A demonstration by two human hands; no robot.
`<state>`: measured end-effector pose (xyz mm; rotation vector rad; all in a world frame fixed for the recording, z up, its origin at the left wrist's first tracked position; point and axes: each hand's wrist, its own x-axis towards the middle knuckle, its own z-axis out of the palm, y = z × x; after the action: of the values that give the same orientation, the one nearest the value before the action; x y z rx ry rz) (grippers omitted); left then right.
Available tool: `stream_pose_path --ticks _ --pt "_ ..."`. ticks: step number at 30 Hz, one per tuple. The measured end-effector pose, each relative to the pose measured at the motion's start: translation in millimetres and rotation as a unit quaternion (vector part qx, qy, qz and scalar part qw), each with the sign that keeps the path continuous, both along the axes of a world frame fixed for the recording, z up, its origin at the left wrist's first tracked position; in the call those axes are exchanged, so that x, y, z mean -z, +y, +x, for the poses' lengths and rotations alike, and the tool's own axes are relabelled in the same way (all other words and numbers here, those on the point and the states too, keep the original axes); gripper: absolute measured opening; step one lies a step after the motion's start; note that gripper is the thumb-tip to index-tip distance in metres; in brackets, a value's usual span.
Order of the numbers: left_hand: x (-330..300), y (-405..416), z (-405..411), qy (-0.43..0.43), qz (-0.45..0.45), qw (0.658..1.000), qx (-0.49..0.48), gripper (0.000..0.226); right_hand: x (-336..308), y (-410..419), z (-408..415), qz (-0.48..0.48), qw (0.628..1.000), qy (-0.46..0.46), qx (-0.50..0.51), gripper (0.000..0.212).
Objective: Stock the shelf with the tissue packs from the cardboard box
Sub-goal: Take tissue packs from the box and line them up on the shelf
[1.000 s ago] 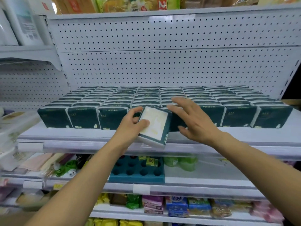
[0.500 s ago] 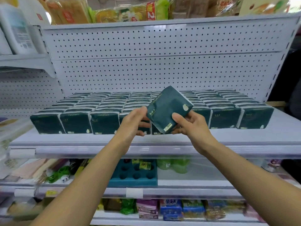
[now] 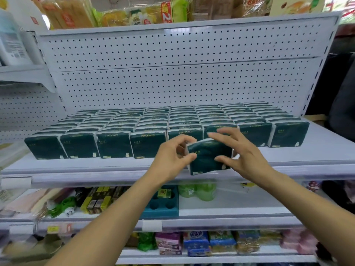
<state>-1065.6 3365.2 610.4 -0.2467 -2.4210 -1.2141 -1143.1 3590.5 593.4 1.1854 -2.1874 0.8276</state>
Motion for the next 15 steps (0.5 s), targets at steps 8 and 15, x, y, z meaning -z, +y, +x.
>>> stream_pose_path --ticks 8,15 --pt "15.6 -7.7 -38.6 0.131 -0.173 0.973 -0.083 0.047 12.4 43.4 -47.3 -0.056 0.994 -0.026 0.091 0.042" --pt "36.8 -46.2 -71.0 0.115 -0.460 0.868 -0.148 0.082 25.1 37.9 -78.6 0.035 0.988 0.037 0.145 0.057"
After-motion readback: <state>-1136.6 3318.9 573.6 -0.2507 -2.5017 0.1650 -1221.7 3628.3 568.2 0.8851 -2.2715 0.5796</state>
